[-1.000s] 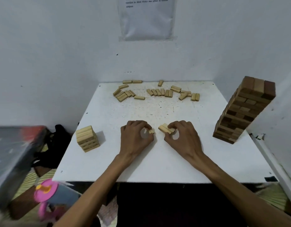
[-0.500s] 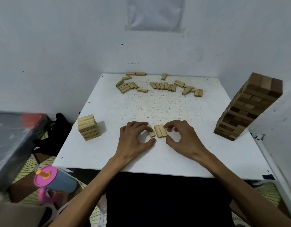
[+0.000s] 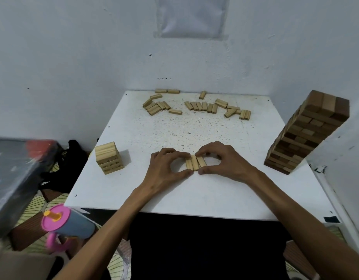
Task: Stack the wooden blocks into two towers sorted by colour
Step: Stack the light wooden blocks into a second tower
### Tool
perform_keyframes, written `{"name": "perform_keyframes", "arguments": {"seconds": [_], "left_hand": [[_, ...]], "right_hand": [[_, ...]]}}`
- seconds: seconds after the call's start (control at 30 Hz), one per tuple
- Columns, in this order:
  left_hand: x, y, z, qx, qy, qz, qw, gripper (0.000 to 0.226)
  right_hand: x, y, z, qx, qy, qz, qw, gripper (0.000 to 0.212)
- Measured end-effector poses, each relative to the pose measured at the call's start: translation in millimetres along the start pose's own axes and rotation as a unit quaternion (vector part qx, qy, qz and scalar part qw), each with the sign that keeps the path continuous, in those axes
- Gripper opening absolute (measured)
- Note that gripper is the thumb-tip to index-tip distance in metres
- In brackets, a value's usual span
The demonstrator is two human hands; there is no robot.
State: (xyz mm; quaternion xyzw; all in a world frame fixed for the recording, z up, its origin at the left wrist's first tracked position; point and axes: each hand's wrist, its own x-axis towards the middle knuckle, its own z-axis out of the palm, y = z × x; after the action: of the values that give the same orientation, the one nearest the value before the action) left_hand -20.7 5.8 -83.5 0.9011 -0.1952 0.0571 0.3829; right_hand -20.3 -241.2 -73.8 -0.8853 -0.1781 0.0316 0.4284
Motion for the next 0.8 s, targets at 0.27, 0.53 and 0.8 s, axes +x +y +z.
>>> {"name": "perform_keyframes", "arguments": {"seconds": [0.27, 0.53, 0.8], "left_hand": [[10, -13, 5, 0.019, -0.012, 0.02, 1.0, 0.051], [11, -8, 9, 0.001, 0.005, 0.023, 1.0, 0.039], [13, -4, 11, -0.003, 0.0, 0.024, 1.0, 0.031]], "right_hand": [[-2, 5, -11, -0.022, -0.033, 0.012, 0.999, 0.053], [-1, 8, -2, 0.029, 0.008, -0.011, 0.999, 0.049], [-2, 10, 2, 0.045, 0.027, -0.037, 0.998, 0.039]]}}
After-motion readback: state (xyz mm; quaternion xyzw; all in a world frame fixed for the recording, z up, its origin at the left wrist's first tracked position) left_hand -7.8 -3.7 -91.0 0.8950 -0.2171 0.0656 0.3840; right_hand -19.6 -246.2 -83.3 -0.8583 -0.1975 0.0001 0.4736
